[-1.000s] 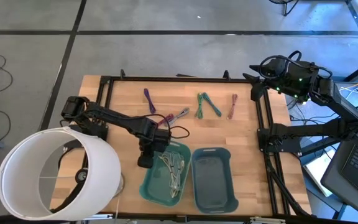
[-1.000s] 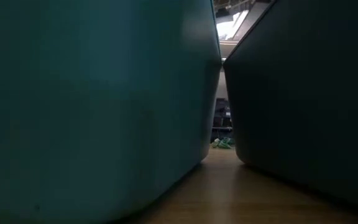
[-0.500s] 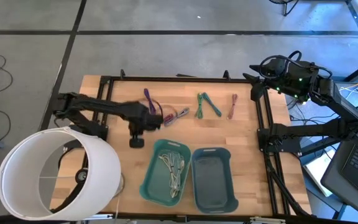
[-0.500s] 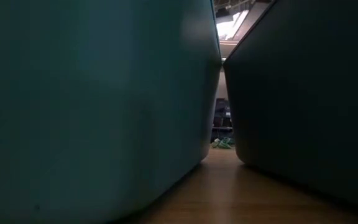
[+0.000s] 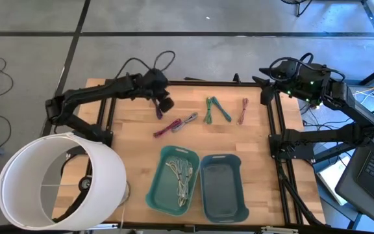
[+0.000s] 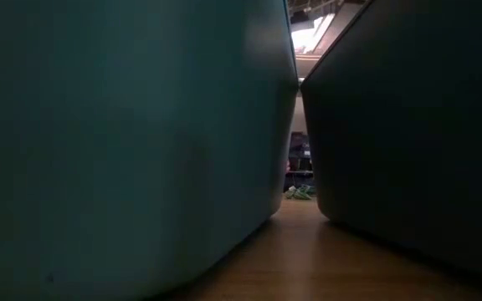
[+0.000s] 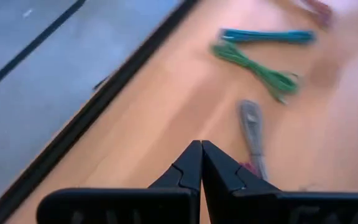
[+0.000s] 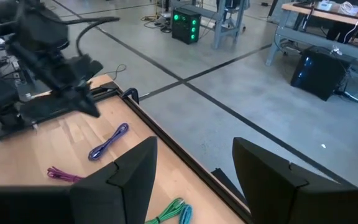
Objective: Pick & Place USB Port
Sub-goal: Put the light pink charger cable into the green bin
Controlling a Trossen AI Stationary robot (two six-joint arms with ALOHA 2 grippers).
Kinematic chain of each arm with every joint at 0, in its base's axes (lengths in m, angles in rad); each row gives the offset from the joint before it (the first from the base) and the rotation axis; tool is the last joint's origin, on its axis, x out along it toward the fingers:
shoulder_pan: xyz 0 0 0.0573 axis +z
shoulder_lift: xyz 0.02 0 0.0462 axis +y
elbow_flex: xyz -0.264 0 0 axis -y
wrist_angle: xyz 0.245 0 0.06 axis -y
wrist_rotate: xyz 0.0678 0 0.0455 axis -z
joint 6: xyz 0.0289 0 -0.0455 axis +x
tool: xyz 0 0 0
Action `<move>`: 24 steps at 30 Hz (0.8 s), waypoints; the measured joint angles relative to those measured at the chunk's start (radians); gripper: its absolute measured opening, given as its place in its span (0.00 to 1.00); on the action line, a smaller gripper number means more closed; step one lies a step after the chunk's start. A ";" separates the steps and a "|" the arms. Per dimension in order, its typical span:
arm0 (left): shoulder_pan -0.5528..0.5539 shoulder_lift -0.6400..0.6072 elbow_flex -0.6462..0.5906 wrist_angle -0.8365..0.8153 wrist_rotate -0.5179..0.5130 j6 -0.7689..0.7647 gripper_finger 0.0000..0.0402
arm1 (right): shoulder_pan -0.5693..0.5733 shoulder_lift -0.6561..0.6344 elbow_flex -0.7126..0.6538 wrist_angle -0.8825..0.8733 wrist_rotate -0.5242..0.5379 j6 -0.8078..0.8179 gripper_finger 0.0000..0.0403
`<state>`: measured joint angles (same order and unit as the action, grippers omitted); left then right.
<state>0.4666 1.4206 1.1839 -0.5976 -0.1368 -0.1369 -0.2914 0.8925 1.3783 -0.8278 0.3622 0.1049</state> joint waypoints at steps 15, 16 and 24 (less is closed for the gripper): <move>0.155 0.073 0.000 -0.036 0.087 -0.255 0.23 | 0.000 0.011 0.000 0.006 0.009 0.017 0.53; 0.149 0.073 0.000 -0.004 0.108 -0.261 0.26 | 0.000 0.016 0.000 -0.003 0.010 0.025 0.53; 0.102 0.073 0.000 0.272 0.225 -0.262 0.36 | -0.036 0.088 -0.001 -0.285 -0.037 0.266 0.53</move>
<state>0.5683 1.4933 1.1839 -0.3260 0.0882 -0.3990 -0.3272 0.9809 1.3777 -1.1127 0.3250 0.3709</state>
